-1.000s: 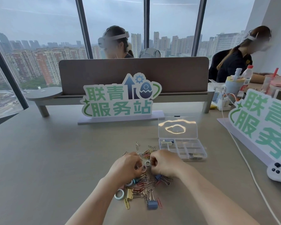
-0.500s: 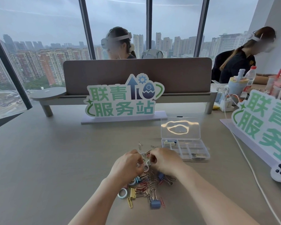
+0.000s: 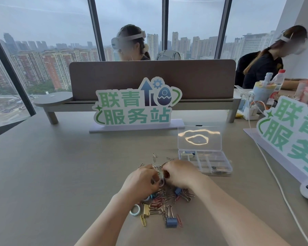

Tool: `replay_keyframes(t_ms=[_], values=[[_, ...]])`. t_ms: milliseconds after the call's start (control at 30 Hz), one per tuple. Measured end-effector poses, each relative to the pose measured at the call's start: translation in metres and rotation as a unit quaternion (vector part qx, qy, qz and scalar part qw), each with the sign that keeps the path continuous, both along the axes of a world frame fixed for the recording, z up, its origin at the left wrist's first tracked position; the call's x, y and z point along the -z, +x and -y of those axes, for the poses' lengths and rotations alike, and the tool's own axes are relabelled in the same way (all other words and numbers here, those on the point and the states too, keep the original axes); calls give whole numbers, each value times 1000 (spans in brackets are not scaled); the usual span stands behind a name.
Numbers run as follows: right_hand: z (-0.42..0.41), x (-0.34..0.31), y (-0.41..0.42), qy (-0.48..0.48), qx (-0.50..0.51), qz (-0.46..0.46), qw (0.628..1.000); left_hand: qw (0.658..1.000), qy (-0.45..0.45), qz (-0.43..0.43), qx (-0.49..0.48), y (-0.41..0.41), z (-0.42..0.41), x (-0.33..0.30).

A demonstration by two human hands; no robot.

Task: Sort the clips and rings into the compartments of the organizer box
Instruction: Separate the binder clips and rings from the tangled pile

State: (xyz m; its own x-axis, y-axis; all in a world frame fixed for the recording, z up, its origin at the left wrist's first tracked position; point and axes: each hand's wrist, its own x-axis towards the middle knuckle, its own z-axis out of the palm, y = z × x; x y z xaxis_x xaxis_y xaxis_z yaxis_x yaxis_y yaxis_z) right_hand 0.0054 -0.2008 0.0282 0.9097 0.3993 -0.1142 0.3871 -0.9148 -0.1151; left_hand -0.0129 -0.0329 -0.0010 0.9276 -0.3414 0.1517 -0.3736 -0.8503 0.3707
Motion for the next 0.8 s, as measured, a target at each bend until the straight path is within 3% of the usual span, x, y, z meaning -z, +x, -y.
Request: replay_keyframes(t_ms=[300,533,800], values=[[2,6,-6,4,-13,41,999,1000,20,7,-14,-5,-2,-9],[7,10,-8,87,8,18,996,999,5,12,-29,-8,1,-11],[-1,9,-12,93,-23,-3,995,1000,10,5,-22,-8,-3,-8]])
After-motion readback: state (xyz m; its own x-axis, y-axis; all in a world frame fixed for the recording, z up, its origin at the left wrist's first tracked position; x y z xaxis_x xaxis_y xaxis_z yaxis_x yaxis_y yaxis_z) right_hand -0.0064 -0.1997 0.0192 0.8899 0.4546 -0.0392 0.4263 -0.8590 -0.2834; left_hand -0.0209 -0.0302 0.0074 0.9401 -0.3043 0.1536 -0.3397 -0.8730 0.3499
